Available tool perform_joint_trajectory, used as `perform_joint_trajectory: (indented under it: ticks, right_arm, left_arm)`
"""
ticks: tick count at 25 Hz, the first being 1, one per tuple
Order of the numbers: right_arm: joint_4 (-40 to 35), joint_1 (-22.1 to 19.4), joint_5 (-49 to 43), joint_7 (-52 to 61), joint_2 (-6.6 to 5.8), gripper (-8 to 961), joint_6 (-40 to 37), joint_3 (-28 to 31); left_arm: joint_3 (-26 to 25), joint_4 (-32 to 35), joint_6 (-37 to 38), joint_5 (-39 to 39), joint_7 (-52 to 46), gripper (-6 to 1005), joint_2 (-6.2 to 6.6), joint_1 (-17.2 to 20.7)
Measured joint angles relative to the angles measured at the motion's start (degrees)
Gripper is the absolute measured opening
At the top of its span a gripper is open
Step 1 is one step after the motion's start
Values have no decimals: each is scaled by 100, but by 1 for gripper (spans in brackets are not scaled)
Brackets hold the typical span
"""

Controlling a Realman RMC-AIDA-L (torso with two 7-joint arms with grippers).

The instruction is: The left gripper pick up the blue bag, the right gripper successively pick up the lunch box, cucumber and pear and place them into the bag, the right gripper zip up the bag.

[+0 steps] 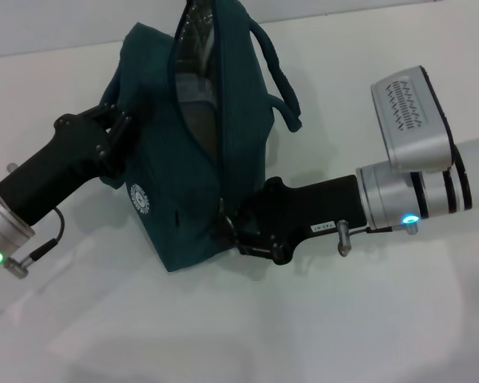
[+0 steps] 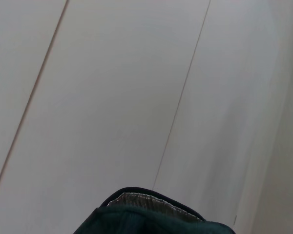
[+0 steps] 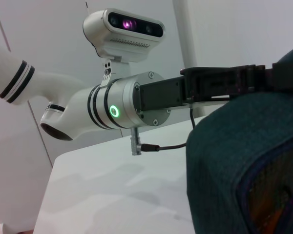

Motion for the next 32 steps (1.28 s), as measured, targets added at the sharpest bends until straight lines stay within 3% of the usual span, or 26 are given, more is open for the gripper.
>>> perform_joint_trajectory:
  ticks: [16,27,32]
  right_arm:
    - [6,-180,603,-848,-26,20,-303,17]
    - [-30,-242,1286,-1918,8,20,-700,-2]
    - [-56,-309,1519,-2401,10,20,-786,-61]
  left_arm:
    - [28,0,90,3,0,97,14,56]
    - [45,1,494,-51,-40,314,26,113]
    - [21,-56,418,-388,-18,526,18,234]
